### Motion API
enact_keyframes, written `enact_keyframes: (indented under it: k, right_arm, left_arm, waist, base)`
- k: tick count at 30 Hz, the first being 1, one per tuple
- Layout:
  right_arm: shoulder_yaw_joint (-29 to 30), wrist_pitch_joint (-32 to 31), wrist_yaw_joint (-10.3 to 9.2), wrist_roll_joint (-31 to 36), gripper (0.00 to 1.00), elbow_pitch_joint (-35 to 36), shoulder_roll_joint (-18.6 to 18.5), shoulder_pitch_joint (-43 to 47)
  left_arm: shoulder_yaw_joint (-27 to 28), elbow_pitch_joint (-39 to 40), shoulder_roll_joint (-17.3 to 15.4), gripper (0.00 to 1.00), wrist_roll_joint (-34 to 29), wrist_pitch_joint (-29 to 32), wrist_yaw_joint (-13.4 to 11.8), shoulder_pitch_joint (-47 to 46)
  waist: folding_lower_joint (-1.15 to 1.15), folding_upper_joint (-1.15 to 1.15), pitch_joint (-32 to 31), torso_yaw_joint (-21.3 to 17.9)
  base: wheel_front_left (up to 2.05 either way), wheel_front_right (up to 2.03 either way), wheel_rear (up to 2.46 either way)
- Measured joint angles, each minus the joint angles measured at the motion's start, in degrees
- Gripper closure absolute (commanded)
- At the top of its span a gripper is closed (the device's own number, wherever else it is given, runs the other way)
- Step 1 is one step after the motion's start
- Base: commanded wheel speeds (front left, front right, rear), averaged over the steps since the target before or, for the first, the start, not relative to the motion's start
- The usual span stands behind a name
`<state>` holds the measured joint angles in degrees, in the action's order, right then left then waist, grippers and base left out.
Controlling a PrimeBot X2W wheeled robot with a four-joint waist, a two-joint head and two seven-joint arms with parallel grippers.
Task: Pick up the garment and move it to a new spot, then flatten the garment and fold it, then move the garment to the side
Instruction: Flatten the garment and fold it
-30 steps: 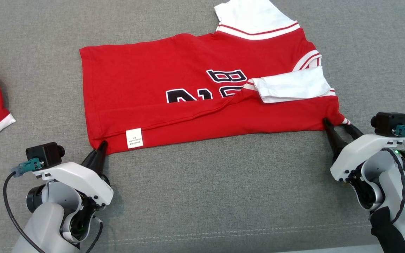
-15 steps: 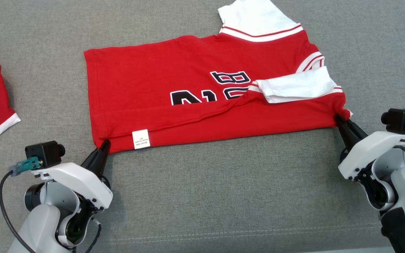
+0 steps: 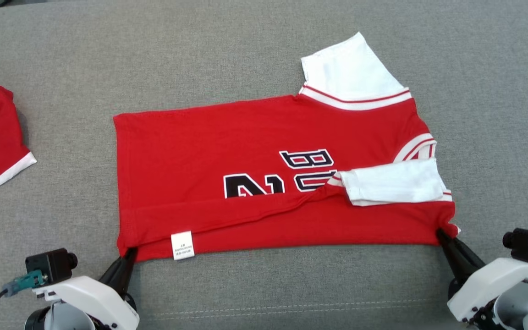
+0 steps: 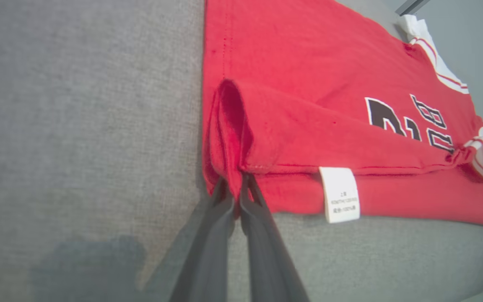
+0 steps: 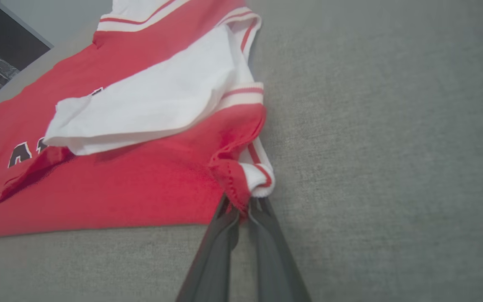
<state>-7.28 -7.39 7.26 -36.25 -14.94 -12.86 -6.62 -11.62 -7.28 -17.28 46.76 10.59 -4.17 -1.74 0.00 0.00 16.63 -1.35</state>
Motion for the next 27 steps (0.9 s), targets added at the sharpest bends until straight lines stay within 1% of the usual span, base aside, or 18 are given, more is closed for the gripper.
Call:
enact_keyframes:
  k: [6,7,8,10,14,16,20,21,27]
  right_arm:
    - [3.67,-2.41,0.0,2.55,1.0,5.27,2.92,5.97]
    - [4.19,-2.87,0.0,2.79,0.58,5.44,3.5,6.22]
    - [4.75,-2.87,0.0,3.05,0.0,5.83,4.1,6.32]
    - [5.6,-2.71,0.0,4.15,0.0,6.78,4.5,6.37]
    - [7.22,-1.92,-0.01,5.57,0.0,7.42,4.87,6.51]
    - [8.27,-0.32,-0.01,6.78,0.0,8.67,5.36,7.12]
    - [10.85,4.59,-0.01,10.4,0.0,10.61,5.36,7.13]
    - [11.21,5.89,-0.01,11.41,0.0,10.98,5.38,7.09]
    - [12.57,13.67,-0.01,17.59,0.0,13.08,6.03,5.66]
  left_arm:
    - [0.43,1.66,-0.18,1.0,0.73,0.07,-0.52,3.48]
    - [0.44,1.69,-0.14,0.74,0.73,0.01,-0.53,3.52]
    - [0.41,1.75,-0.18,0.0,0.69,-0.02,-0.53,3.52]
    - [0.32,1.78,-0.2,0.0,0.55,-0.23,-0.54,3.5]
    - [0.59,1.99,-0.65,0.0,-1.79,-2.66,-2.2,3.41]
    - [1.15,3.0,-0.87,0.0,-3.22,-4.89,-3.16,3.27]
    - [2.32,5.2,-2.04,0.0,-8.06,-10.89,-5.15,1.59]
    - [2.43,5.6,-2.14,0.0,-8.95,-11.89,-5.33,1.04]
    - [1.99,7.82,-2.8,0.0,-13.94,-15.74,-6.69,-1.93]
  waist:
    - [0.0,0.0,-0.71,0.14]
    - [0.0,0.0,-0.77,0.24]
    - [0.0,0.0,-0.85,0.31]
    - [0.0,0.0,-1.05,0.39]
    - [0.0,0.0,-1.57,0.39]
    - [0.0,0.0,-1.88,0.32]
    - [0.0,0.0,-2.59,0.14]
    - [0.0,0.0,-2.83,0.05]
    - [0.0,0.0,-3.95,-0.84]
  base:
    - [0.0,0.0,0.0]
    - [0.0,0.0,0.0]
    - [0.0,0.0,0.0]
    - [0.0,0.0,0.0]
    - [0.0,0.0,0.0]
    - [0.0,0.0,0.0]
    - [0.0,0.0,0.0]
    - [0.0,0.0,0.0]
    - [0.0,0.0,0.0]
